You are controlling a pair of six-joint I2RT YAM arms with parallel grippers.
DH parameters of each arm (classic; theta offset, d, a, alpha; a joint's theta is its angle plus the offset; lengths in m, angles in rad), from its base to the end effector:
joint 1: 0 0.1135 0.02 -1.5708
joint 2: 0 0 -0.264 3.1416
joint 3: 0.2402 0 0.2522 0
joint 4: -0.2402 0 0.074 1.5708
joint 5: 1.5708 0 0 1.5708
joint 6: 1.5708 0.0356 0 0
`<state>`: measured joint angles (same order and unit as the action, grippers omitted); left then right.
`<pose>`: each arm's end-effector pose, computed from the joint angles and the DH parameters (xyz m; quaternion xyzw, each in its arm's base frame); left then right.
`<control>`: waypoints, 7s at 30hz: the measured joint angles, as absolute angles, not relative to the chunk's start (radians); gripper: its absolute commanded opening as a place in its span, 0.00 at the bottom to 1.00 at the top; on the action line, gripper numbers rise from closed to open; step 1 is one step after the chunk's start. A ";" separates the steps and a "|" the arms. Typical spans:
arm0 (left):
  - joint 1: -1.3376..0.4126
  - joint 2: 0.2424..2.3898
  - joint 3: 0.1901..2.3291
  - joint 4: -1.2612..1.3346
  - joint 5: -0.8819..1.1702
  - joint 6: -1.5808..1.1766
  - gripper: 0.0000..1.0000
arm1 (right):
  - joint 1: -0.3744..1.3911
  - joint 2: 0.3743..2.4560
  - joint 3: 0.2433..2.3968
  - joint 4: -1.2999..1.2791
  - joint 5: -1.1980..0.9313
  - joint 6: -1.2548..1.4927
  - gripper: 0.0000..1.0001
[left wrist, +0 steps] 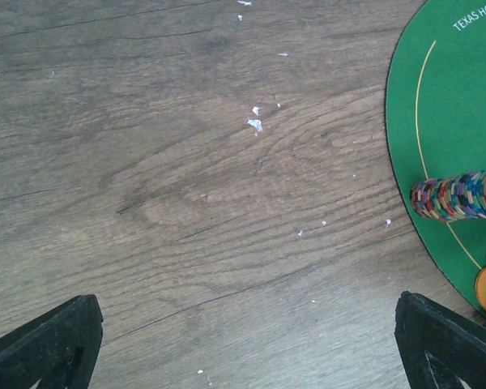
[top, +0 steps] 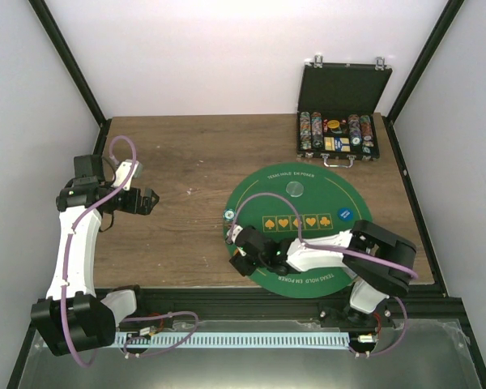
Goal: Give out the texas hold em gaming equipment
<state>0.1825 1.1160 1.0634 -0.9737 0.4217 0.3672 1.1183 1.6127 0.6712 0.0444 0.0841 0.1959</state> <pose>0.2062 0.0232 0.3066 0.1429 0.9326 -0.1227 0.3078 0.1304 0.2613 0.1290 -0.4072 0.8506 0.1703 0.2857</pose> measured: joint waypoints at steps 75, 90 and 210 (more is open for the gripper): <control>0.174 1.224 1.220 -1.056 0.462 0.400 1.00 | 0.763 1.439 1.245 -0.557 -0.148 0.100 1.00; 0.170 1.283 1.224 -1.065 0.465 0.398 1.00 | 0.881 1.888 1.478 -0.697 -0.041 -0.046 0.98; -0.169 1.380 1.274 -1.079 0.446 0.447 1.00 | -0.059 1.904 1.262 -0.665 0.043 -0.015 0.24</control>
